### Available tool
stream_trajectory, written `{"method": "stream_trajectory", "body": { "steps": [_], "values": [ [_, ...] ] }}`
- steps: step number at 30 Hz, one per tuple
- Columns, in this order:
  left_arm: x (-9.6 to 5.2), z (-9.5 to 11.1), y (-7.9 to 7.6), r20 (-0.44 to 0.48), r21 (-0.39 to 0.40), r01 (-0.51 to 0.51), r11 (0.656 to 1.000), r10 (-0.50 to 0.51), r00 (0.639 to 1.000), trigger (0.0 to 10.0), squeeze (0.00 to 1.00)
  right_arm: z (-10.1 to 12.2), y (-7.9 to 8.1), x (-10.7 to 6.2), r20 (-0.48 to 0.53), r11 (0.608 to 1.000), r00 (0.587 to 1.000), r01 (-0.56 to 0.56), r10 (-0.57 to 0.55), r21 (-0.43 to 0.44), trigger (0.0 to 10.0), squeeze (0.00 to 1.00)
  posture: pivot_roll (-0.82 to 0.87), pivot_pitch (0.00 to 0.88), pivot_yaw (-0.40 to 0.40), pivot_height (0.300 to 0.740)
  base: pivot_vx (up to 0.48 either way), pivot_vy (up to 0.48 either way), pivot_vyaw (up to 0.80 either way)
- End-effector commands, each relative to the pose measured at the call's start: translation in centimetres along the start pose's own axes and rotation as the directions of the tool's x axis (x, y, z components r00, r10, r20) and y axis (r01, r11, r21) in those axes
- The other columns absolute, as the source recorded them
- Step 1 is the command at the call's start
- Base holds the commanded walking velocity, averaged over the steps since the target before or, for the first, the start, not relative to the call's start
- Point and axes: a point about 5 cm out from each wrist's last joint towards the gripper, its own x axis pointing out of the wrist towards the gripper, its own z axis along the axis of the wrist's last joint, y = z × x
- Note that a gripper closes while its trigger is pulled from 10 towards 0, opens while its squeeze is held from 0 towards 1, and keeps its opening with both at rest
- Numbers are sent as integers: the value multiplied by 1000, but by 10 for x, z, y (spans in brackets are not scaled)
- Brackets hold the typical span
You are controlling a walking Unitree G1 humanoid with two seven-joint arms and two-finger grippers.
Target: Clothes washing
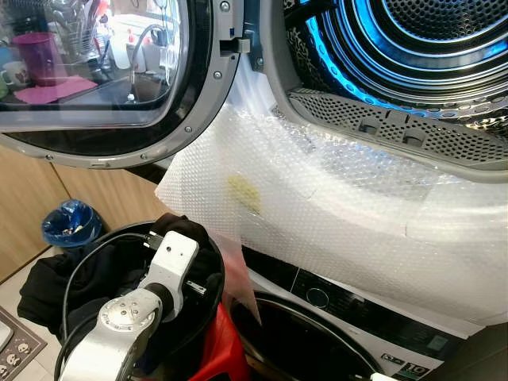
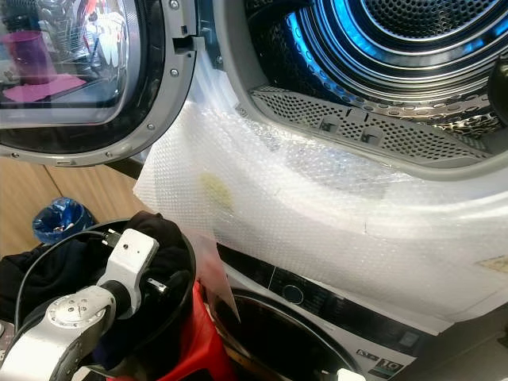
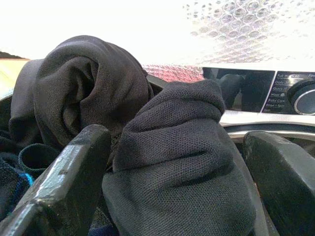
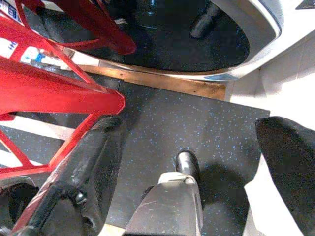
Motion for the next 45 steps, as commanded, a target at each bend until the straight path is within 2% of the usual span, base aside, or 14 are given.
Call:
{"method": "stream_trajectory", "body": {
  "steps": [1,4,12,14,17,20,22,26,30,35,39,45],
  "values": [
    [-1,3,0,10,8,-2,1000,2,1000,10000,0,1,0,0,8,1000,1000,-4,4,-6,10000,0,43,71,-13,740,0,0,800],
    [-1,3,0,13,7,0,1000,0,1000,10000,0,0,-1,0,5,1000,1000,8,-8,24,10000,0,45,72,-12,740,0,0,533],
    [-1,2,-1,10,7,10,1000,-10,1000,10000,0,-1,-1,0,4,1000,1000,6,-7,25,10000,0,45,73,-11,740,0,0,0],
    [-3,0,-5,2,25,60,998,-60,998,10000,0,-2,-1,0,0,1000,1000,5,-5,23,10000,0,50,63,-13,740,0,0,0],
    [-7,-3,-6,-9,49,78,996,-77,997,10000,0,-6,1,-1,-11,1000,1000,0,0,16,10000,0,65,25,-13,740,0,0,0],
    [-8,-4,-2,-18,55,62,997,-61,998,10000,0,-10,4,-1,-27,1000,1000,-10,10,-2,10000,0,75,1,-12,740,0,0,0],
    [-8,-5,5,-42,74,32,997,-29,999,10000,0,-7,7,0,-20,1000,1000,-18,18,0,10000,0,61,16,-8,740,0,0,0],
    [-4,-8,10,-51,78,6,997,-2,999,10000,0,-4,7,0,-8,1000,1000,-19,19,8,10000,0,60,14,-9,740,0,0,0],
    [12,-3,12,-36,62,19,998,-17,999,10000,0,-6,3,-1,-13,1000,1000,-4,4,8,10000,0,58,47,-18,740,0,0,0],
    [22,-1,14,-27,75,20,997,-18,999,10000,0,-8,0,-1,-19,1000,1000,0,1,6,10000,0,54,46,-24,740,0,0,0],
    [25,-5,16,-71,82,24,996,-18,997,10000,0,-8,-1,-1,-20,1000,1000,3,-3,7,10000,0,47,46,-21,740,0,0,0],
    [25,-19,10,-126,104,109,989,-96,987,10000,0,-6,-1,-1,-17,1000,1000,3,-2,6,10000,0,49,53,-25,740,0,0,0]
  ]
}}
